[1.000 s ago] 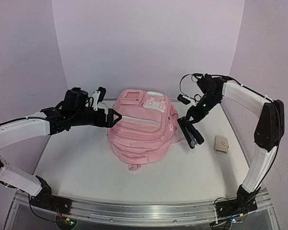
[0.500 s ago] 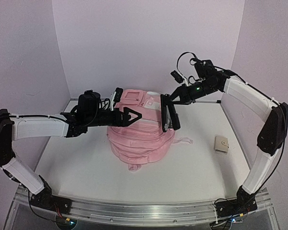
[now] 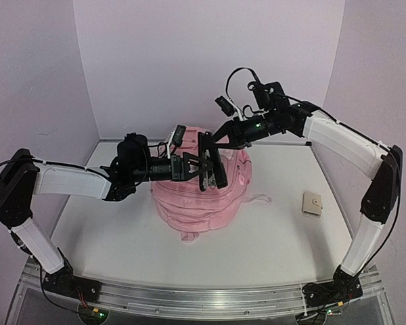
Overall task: Pack the student bag
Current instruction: Place the stationery in the student bag.
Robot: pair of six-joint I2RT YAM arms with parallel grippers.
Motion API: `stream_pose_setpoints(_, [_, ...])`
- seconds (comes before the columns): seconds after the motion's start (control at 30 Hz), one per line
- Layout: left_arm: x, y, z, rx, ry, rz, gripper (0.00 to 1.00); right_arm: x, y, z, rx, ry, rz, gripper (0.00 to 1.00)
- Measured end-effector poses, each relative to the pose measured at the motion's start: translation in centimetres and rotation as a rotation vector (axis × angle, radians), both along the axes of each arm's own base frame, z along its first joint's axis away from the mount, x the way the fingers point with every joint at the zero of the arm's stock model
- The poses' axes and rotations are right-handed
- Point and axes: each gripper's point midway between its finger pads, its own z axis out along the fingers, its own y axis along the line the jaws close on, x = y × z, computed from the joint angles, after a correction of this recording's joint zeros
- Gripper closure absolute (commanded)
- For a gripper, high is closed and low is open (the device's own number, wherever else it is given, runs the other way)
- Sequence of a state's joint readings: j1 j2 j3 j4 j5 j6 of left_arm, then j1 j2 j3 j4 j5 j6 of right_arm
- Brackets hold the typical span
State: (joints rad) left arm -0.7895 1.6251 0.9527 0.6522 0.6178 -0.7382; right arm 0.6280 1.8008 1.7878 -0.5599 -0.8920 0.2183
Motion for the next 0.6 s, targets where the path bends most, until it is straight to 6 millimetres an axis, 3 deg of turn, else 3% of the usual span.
stream_pose_setpoints(0.17, [0.6,0.0,-0.1,-0.004,0.012,0.057,0.00,0.9,0.4,-1.2,-0.057,-0.008,-0.080,1.00])
stream_pose_setpoints(0.43, [3.6,0.9,-4.8,0.237,0.058,0.357,0.00,5.5,-2.0,-3.9,-0.210,-0.010,-0.391,1.00])
stream_pose_setpoints(0.6, [3.4,-0.3,-3.0,0.330,-0.038,0.449,0.00,8.1,-4.4,-5.3,-0.298,0.022,-0.631,1.00])
